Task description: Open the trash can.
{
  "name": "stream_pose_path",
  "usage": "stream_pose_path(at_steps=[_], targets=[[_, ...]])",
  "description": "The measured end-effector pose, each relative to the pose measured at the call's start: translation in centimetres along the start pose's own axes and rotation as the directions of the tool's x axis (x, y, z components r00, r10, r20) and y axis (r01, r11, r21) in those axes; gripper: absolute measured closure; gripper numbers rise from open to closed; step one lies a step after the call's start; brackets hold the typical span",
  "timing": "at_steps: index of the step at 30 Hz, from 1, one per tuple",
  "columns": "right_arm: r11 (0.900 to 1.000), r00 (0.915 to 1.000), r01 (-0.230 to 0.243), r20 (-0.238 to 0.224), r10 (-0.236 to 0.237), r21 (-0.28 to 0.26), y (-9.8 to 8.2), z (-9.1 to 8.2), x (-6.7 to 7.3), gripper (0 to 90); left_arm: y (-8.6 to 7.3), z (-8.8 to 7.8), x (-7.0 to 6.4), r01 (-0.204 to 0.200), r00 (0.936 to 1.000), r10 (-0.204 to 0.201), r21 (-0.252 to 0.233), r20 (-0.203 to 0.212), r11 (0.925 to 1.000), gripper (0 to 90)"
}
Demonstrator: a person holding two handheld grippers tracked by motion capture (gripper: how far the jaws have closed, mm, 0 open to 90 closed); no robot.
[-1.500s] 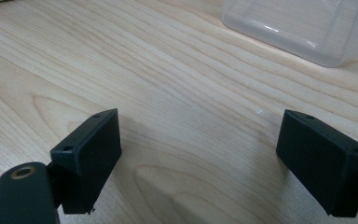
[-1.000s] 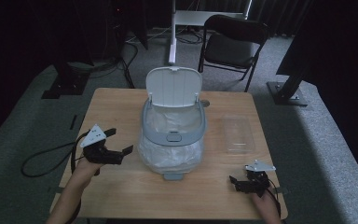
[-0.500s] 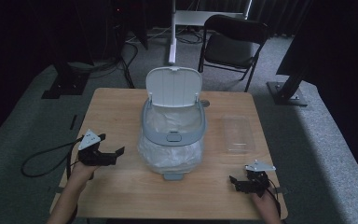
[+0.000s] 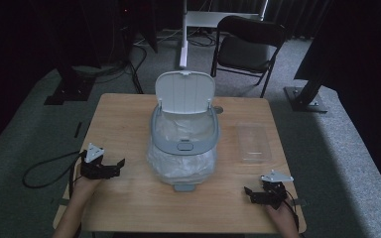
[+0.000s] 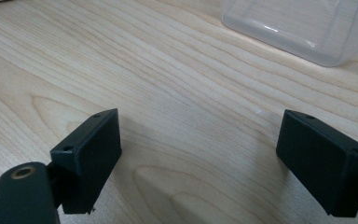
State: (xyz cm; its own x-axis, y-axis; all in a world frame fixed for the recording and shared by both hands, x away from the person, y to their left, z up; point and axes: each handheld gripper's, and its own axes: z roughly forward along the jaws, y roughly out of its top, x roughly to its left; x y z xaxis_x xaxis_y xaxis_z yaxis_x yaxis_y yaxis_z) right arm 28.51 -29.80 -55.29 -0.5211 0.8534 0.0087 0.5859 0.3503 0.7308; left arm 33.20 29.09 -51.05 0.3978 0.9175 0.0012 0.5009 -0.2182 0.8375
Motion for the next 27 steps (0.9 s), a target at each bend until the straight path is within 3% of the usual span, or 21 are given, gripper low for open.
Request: stream_pose_path(at_steps=[4, 5, 13, 19, 25, 27], targets=[[1.000, 1.0000, 0.000, 0.000, 0.000, 0.000, 0.0, 0.0, 0.0, 13.2, -0.6, 0.3, 0.5, 0.028, 0.9986, -0.027, 0.026, -0.046, 0.9993, 1.8], [1.000, 1.0000, 0.000, 0.001, 0.000, 0.000, 0.0, 0.0, 0.0, 13.2, -0.9, 0.5, 0.8, 0.055, 0.9972, -0.053, 0.034, -0.053, 0.9979, 1.8], [1.000, 1.0000, 0.000, 0.001, 0.000, 0.001, 0.0, 0.0, 0.0, 13.2, -1.6, 1.0, 1.5, 0.129, 0.9884, -0.124, 0.051, -0.088, 0.9904, 1.8], [1.000, 1.0000, 0.001, 0.002, -0.001, 0.001, 0.0, 0.0, 0.0, 13.1, -2.0, 1.8, 2.0, 0.185, 0.9740, -0.171, 0.084, -0.149, 0.9792, 1.8], [1.000, 1.0000, 0.002, 0.002, -0.002, 0.001, 0.0, 0.0, 0.0, 13.1, -2.2, 2.0, 2.1, 0.205, 0.9669, -0.185, 0.101, -0.175, 0.9735, 1.8], [1.000, 1.0000, 0.000, 0.001, 0.000, 0.001, 0.0, 0.0, 0.0, 13.0, -2.5, 2.2, 2.3, 0.230, 0.9590, -0.204, 0.117, -0.196, 0.9661, 1.8]])
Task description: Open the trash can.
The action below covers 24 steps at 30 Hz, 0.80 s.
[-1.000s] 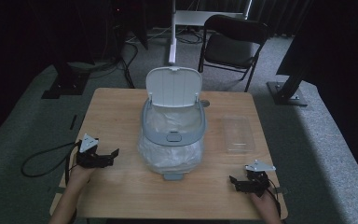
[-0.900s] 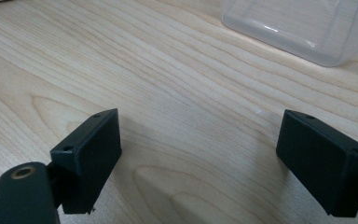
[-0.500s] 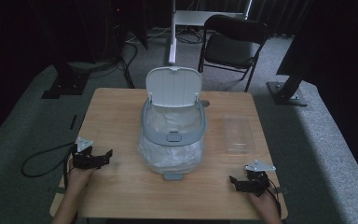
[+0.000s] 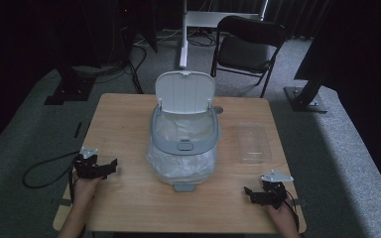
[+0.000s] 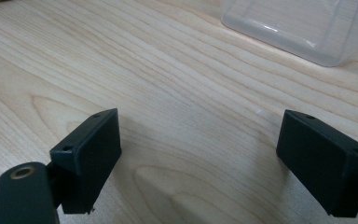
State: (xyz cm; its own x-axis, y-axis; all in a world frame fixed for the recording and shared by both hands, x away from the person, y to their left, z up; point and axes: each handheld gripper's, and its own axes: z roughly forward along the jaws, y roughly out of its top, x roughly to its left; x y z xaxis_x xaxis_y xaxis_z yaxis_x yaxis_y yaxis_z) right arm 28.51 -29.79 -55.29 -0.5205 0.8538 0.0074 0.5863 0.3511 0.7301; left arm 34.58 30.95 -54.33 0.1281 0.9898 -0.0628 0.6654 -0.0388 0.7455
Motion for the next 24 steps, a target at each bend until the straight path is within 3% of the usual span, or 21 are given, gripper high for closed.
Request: stream_pose_path(at_steps=[5, 14, 18, 20, 22, 24], targets=[[1.000, 1.0000, -0.007, 0.007, 0.007, 0.000, 0.0, 0.0, 0.0, 13.1, 0.1, 0.3, 0.4, 0.028, 0.9988, -0.027, 0.019, -0.041, 0.9994, 1.8], [1.000, 0.9992, -0.026, 0.030, 0.026, 0.002, -0.2, -0.2, 0.2, 12.5, 0.3, 0.8, 0.3, 0.013, 0.9996, -0.012, 0.059, -0.027, 0.9982, 1.9], [0.999, 1.0000, -0.004, 0.008, 0.004, 0.042, -0.1, -0.6, 0.5, 11.3, 0.4, 0.8, 0.2, 0.005, 0.9997, -0.004, 0.061, -0.026, 0.9981, 1.9], [0.998, 1.0000, -0.005, 0.005, 0.004, 0.066, 0.0, -0.8, 0.6, 11.2, 0.4, 0.9, 0.1, -0.015, 0.9996, 0.016, 0.067, -0.022, 0.9976, 1.8], [0.997, 0.9998, -0.014, -0.013, 0.015, 0.070, 0.0, -1.0, 0.5, 11.2, 0.4, 1.0, -0.3, -0.065, 0.9970, 0.069, 0.089, -0.035, 0.9939, 1.8], [0.998, 0.9988, -0.042, -0.023, 0.043, 0.048, -0.1, -1.4, 0.2, 11.2, 0.5, 1.1, -0.4, -0.073, 0.9968, 0.075, 0.090, -0.028, 0.9933, 1.8]])
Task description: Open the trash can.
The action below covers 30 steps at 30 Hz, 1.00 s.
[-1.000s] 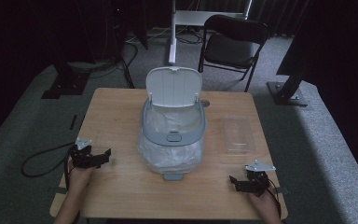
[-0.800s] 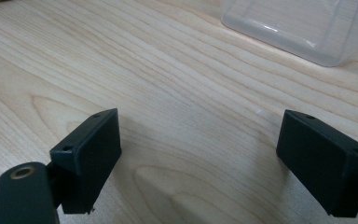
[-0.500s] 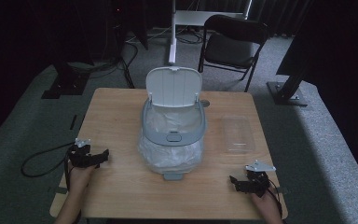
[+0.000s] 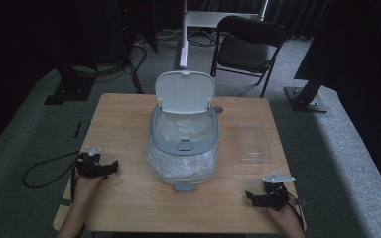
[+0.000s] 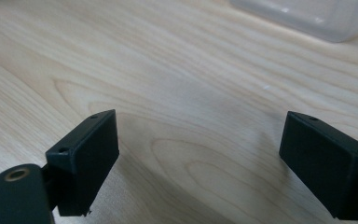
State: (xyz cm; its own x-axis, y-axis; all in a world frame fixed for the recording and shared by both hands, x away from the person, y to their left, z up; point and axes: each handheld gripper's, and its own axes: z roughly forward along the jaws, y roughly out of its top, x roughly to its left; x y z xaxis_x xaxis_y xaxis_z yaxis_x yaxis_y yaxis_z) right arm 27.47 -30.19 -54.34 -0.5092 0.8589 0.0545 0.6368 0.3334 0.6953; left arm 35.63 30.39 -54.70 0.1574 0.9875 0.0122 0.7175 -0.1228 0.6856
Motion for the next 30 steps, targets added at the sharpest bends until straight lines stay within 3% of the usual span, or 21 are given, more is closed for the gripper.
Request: stream_pose_path(at_steps=[5, 7, 12, 15, 23, 30], targets=[[0.998, 0.9990, -0.043, 0.012, 0.044, -0.052, 0.2, -1.4, -0.7, 11.2, 0.0, 0.0, 0.0, 0.002, 1.0000, -0.002, 0.000, 0.000, 1.0000, 1.9], [0.993, 0.9970, -0.068, 0.029, 0.071, -0.099, 0.6, -2.6, -1.5, 11.2, 0.0, 0.0, 0.0, 0.002, 1.0000, -0.002, 0.000, 0.000, 1.0000, 1.8], [0.988, 0.9935, -0.089, 0.060, 0.097, -0.125, 1.2, -3.4, -2.2, 11.3, 0.0, 0.0, 0.0, 0.003, 1.0000, -0.003, 0.001, -0.003, 1.0000, 1.8], [0.989, 0.9922, -0.087, 0.079, 0.096, -0.118, 1.6, -3.4, -2.6, 11.2, -0.1, -0.1, -0.1, 0.008, 0.9999, -0.008, 0.001, -0.007, 1.0000, 1.8], [0.986, 0.9880, -0.123, 0.080, 0.132, -0.111, 2.9, -2.9, -3.5, 11.3, -0.1, -0.1, -0.1, 0.008, 0.9999, -0.008, 0.001, -0.008, 1.0000, 1.8], [0.980, 0.9830, -0.141, 0.098, 0.155, -0.138, 4.8, -2.5, -4.4, 11.3, -0.1, -0.1, -0.1, 0.008, 0.9999, -0.008, -0.001, -0.008, 1.0000, 1.8]])
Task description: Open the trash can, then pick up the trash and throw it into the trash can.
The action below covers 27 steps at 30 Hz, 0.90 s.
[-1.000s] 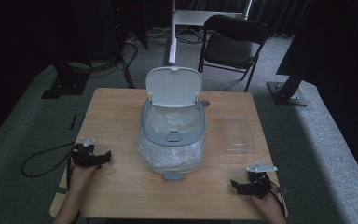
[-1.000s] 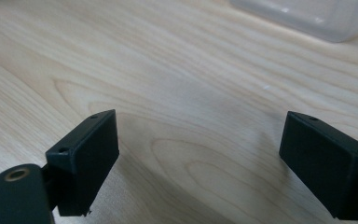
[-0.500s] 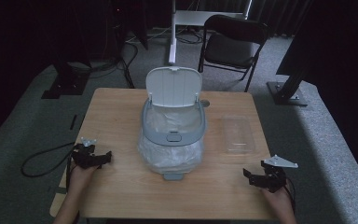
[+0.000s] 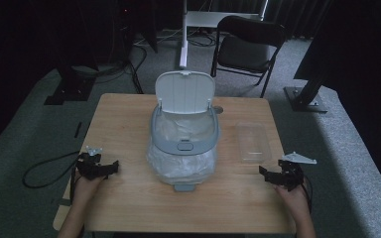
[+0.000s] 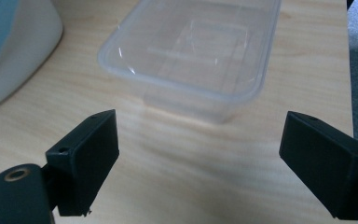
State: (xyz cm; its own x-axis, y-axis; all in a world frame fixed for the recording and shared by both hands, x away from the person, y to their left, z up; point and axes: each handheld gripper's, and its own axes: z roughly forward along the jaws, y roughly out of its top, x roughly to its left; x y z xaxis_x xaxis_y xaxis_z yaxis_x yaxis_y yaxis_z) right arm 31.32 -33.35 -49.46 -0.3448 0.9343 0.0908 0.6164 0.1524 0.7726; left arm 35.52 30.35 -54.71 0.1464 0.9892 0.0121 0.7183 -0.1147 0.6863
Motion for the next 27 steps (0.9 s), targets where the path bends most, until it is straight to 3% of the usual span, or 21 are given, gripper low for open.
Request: stream_pose_path(at_steps=[16, 27], targets=[[0.996, 0.9960, -0.079, 0.045, 0.078, 0.036, 3.3, 2.3, -2.5, 11.3, -0.1, 0.0, -0.1, -0.010, 0.9999, 0.010, -0.001, 0.010, 1.0000, 1.8], [0.990, 0.9914, -0.126, 0.041, 0.124, 0.060, 5.1, 4.0, -3.9, 12.8, 0.0, 0.0, -0.1, -0.012, 0.9999, 0.012, 0.000, 0.011, 0.9999, 1.8]])
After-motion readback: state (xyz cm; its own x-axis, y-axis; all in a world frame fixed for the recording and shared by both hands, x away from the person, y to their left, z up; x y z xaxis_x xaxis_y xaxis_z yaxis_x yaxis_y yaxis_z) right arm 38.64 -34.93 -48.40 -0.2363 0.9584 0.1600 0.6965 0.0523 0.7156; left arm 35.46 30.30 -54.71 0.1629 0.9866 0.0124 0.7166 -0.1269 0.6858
